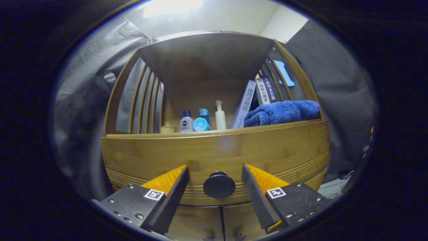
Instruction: Pull open the drawer, take out the items inside it, and place them on the countertop above the cabinet.
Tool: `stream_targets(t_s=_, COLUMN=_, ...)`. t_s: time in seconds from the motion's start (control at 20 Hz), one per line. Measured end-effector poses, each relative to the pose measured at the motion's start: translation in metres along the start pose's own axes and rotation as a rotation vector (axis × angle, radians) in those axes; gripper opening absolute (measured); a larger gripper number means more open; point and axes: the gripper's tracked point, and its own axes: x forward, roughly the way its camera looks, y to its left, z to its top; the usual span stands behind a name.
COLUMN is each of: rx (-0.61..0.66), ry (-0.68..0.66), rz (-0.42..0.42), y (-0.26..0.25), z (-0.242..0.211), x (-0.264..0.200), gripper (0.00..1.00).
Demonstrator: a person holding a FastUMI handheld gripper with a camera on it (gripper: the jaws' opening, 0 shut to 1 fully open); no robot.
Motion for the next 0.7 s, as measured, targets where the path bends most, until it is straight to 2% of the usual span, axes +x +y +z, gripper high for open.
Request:
stream_targets(t_s=0.2, rx=-0.049, ry=0.073, rz=0.016, y=0.001, z=-0.006, x=-0.001, gripper=0.96)
stream_targets(t_s=0.3, rx=-0.038, ry=0.212, rz=0.047, y=0.003, z=-0.028, x=-0.008, gripper=0.96)
stream_targets(t_s=0.45, rx=-0.006, ry=0.366, rz=-0.025, y=-0.018, z=-0.046, x=-0.028, gripper=0.97)
stream_targets(t_s=0.6, rx=-0.013, ry=0.357, rz=-0.084, y=-0.038, z=-0.015, x=-0.05, gripper=0.97)
stream_targets(t_s=0.7, rx=-0.021, ry=0.341, rz=-0.086, y=-0.037, z=0.013, x=-0.061, gripper=0.97)
